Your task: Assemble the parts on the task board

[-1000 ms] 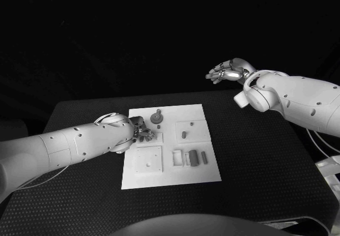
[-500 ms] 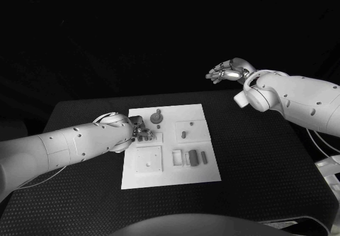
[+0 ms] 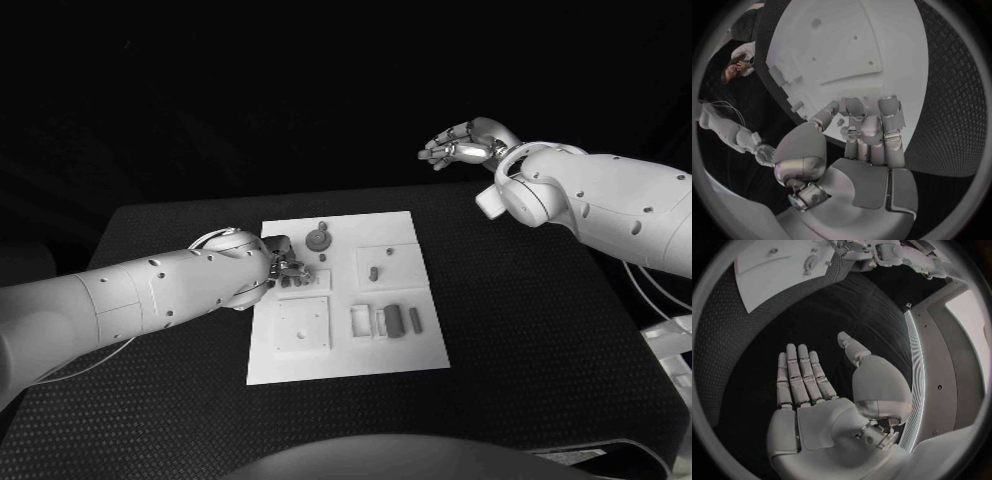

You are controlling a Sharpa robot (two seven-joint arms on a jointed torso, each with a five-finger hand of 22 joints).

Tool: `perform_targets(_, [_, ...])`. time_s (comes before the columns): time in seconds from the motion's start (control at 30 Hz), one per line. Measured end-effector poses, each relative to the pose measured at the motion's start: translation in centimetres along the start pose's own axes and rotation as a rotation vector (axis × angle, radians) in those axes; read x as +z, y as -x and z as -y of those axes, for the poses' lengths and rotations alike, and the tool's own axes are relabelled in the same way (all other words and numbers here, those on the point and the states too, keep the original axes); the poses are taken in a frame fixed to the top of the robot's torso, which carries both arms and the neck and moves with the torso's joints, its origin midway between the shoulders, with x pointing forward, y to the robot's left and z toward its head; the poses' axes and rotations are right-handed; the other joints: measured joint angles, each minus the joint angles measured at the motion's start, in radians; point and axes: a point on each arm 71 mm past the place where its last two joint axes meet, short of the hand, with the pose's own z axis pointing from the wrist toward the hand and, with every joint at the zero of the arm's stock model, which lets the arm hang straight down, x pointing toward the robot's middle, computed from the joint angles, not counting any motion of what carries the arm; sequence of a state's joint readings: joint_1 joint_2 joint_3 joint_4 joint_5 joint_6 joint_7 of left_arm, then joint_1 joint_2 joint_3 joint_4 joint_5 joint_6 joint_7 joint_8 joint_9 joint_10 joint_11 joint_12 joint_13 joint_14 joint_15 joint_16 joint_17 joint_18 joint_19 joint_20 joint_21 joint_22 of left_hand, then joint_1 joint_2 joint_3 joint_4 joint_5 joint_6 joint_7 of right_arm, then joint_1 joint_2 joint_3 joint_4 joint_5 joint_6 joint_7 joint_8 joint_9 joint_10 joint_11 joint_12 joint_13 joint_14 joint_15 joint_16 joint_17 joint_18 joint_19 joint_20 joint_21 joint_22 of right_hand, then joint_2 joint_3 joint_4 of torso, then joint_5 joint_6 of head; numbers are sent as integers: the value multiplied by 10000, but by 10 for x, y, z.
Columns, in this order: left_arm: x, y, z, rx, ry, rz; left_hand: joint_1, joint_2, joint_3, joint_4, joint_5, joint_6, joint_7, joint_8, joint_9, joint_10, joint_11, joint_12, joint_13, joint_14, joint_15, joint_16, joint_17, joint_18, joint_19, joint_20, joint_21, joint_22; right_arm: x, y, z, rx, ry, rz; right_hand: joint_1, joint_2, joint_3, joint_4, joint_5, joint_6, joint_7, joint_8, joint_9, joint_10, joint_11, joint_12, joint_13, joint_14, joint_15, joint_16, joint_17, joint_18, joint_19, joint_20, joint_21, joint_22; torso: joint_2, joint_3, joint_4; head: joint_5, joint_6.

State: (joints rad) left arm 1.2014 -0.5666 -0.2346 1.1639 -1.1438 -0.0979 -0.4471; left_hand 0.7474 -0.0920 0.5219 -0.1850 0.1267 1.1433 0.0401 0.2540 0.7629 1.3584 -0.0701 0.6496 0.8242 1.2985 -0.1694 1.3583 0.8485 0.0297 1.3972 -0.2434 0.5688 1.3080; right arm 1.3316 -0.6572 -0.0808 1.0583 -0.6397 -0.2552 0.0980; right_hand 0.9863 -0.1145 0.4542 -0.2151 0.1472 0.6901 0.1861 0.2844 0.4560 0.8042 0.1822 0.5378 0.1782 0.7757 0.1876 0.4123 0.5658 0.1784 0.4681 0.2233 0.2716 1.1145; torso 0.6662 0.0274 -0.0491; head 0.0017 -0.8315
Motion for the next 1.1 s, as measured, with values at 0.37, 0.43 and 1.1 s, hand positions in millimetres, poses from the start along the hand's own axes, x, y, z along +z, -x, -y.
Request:
perform_targets(0.37, [0, 0, -1, -167, 12, -66, -319, -318, -137, 221, -581, -3, -31, 10, -78, -37, -36, 0, -10, -2, 3, 0, 1, 4, 0, 0, -3, -2, 0, 0, 0, 1, -2, -2, 0, 0, 0, 0, 0, 0, 0, 0, 1, 0, 0, 0, -2, 0, 0, -40, 7, -1, 0, 0, -26, 9, 1, 6, -2, 7, -9])
perform_targets(0.43, [0, 0, -2, -184, 13, -74, -362, -361, -116, 241, -586, -3, -31, 9, -80, -36, -36, 0, -10, 0, 1, 0, 1, 5, 0, 0, -37, -2, 0, 0, 0, 1, -1, -2, 0, 0, 0, 0, 0, 0, 0, 0, 1, 0, 0, 0, -2, 0, 0, -40, 7, -102, 0, 0, -25, 9, 1, 6, -2, 7, -10])
perform_targets(1.1, [-1, 0, -7, -291, 72, -102, -772, -669, -166, 802, -719, -28, -43, 38, -32, -38, -36, 0, -9, -11, -61, 0, 1, 17, 0, 0, -35, -4, 0, 0, 0, 3, 1, -5, 0, 0, 1, 0, 0, 0, 0, 0, -8, 0, 0, 0, -10, 0, 0, -40, 25, -98, 0, 0, -25, 27, 0, 6, 0, 12, -11])
